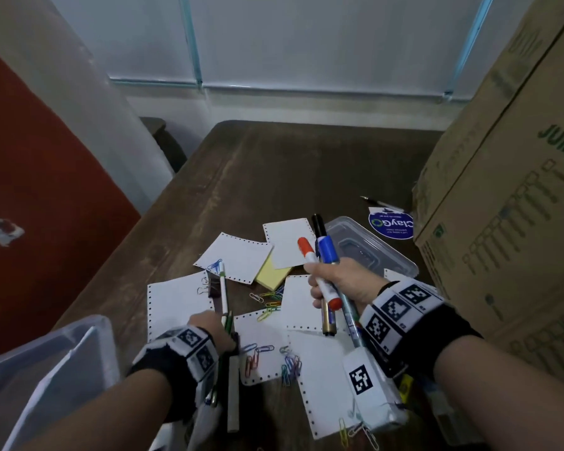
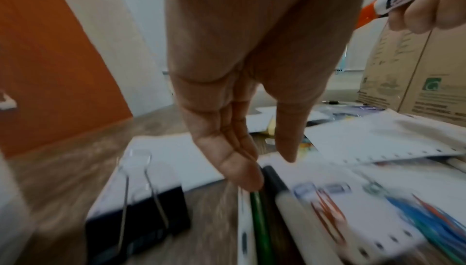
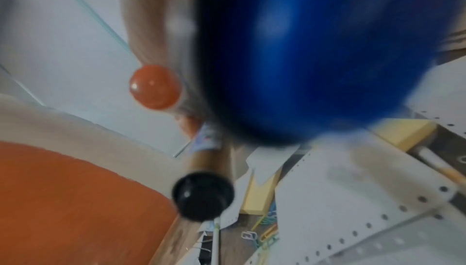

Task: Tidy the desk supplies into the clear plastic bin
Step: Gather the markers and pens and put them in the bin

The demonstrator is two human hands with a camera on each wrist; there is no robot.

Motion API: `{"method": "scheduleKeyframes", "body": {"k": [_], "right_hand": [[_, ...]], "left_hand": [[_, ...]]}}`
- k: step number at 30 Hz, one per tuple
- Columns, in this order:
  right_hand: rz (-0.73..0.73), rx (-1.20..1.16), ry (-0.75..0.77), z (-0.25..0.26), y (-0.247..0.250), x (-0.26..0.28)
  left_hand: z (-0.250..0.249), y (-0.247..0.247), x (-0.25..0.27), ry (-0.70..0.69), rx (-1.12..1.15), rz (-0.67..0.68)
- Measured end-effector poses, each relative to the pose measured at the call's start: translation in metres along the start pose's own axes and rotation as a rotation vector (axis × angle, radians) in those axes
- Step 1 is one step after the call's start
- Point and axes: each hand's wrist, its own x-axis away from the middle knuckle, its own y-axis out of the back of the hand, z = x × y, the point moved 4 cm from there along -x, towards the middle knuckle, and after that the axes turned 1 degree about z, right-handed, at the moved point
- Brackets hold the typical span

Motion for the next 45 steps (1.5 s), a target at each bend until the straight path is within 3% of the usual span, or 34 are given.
{"method": "scheduleKeyframes", "body": {"k": [2, 5, 9, 11, 14, 16, 19, 24, 27, 31, 33, 39, 45], "right_hand": [[-0.060, 0.072, -0.004, -0.008, 0.005, -0.001], [-0.118, 0.072, -0.006, -0.013, 0.014, -0.002], [-0.152, 0.065, -0.028, -0.014, 0.025, -0.001], [-0.123, 0.054, -0.032, -0.015, 0.026, 0.000], [-0.053, 0.061, -0.049, -0.018, 0.024, 0.002], [0.001, 0.050, -0.035, -0.017, 0.018, 0.005], [0.067, 0.014, -0.024, -0.012, 0.009, 0.007], [0.143, 0.005, 0.035, 0.002, 0.000, 0.017], [0.232, 0.125, 0.039, 0.009, -0.001, 0.028], [0.318, 0.177, 0.077, 0.017, 0.000, 0.040], [0.324, 0.167, 0.124, 0.022, 0.004, 0.044], [0.284, -0.062, 0.214, 0.032, 0.013, 0.066], [0.211, -0.044, -0.017, 0.020, 0.053, 0.083]], "left_hand": [[0.000, -0.020, 0.002, -0.014, -0.037, 0.060], [-0.008, -0.038, 0.005, -0.066, -0.135, 0.037], [-0.013, -0.034, 0.008, -0.061, -0.001, 0.002], [-0.015, -0.022, 0.002, -0.052, 0.228, 0.012], [-0.035, 0.007, 0.004, -0.157, 0.969, 0.111], [-0.055, 0.032, 0.013, -0.274, 1.220, 0.187], [-0.081, 0.055, 0.028, -0.446, 1.239, 0.289], [-0.091, 0.049, 0.024, -0.454, 1.188, 0.210], [-0.096, 0.055, 0.034, -0.494, 1.285, 0.304], [-0.122, 0.064, 0.065, -0.731, 1.245, 0.477], [-0.134, 0.066, 0.072, -0.720, 1.257, 0.430], [-0.152, 0.081, 0.090, -0.698, 1.405, 0.125], [-0.149, 0.117, 0.106, -0.697, 1.533, -0.120]]}}
